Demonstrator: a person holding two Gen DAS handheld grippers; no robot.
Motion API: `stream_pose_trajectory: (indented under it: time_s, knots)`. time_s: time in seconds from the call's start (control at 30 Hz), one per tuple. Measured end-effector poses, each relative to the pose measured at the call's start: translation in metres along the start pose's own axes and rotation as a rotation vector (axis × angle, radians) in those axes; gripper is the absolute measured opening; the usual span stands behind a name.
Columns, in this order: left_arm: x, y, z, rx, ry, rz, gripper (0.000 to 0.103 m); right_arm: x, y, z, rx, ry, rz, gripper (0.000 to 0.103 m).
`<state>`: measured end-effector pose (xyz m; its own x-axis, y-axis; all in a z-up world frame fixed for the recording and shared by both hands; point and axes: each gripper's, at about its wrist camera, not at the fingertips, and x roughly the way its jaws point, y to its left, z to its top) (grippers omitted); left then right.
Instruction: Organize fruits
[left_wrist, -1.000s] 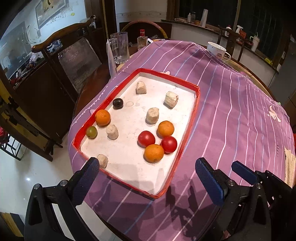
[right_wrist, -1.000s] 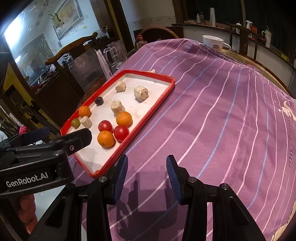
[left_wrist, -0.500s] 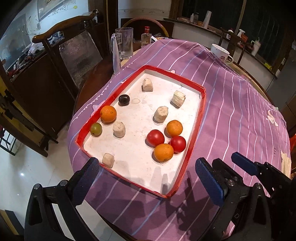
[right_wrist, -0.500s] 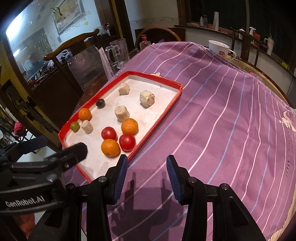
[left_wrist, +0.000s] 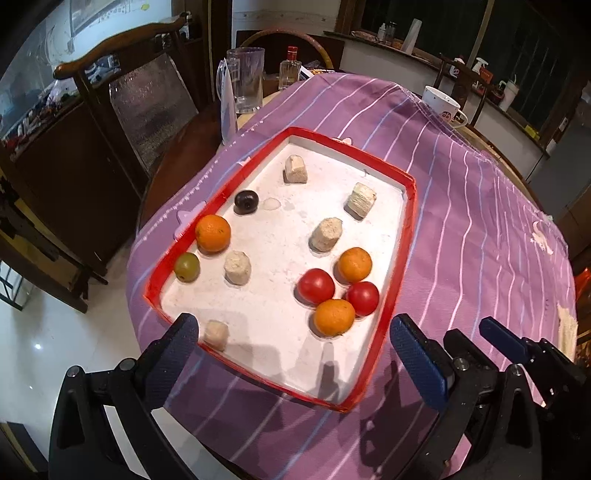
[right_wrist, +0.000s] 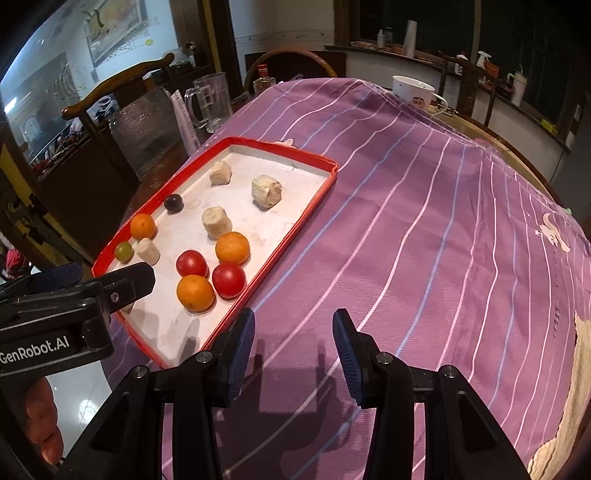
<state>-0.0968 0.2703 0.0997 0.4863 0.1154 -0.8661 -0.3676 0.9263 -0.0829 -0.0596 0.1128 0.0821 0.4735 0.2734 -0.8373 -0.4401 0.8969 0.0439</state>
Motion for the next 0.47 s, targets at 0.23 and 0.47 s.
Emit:
stream_pose_trajectory:
  time_s: [0.23, 0.47]
  knots:
    - [0.007, 0.004, 0.006, 0.019, 0.008, 0.049, 0.103, 0.007, 0.009, 0.004, 0.001, -0.009, 0.033, 0.049]
    - [0.029, -0.002, 0.028, 0.025, 0.037, 0.089, 0.103, 0.020, -0.003, 0.002, 0.015, 0.051, 0.049, 0.049]
